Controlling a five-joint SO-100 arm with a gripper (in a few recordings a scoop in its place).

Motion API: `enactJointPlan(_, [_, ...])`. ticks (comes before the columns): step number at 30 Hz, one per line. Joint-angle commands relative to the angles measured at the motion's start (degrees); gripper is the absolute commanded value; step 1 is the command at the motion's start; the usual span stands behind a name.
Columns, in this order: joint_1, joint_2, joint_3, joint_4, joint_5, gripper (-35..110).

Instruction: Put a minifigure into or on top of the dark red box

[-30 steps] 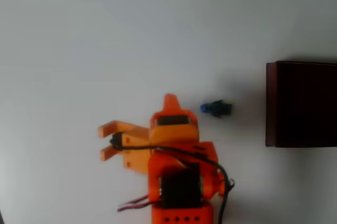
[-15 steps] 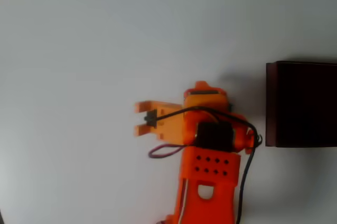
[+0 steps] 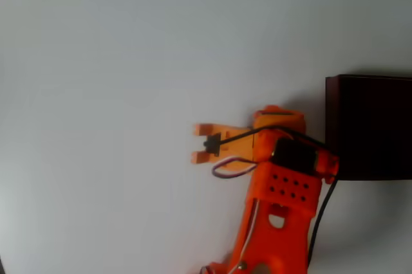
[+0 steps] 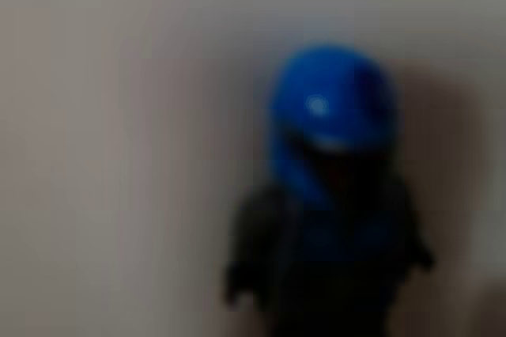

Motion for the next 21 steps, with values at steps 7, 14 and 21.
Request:
enactJointPlan(7, [2.1,0.0,0.7,-3.0,-4.2,22])
enactJointPlan(14, [3.3,-0.1,2.8,-6.4,-5.2,21])
enactJointPlan(21, [6.4,-1.7,3.3,-7.1,-6.2,21])
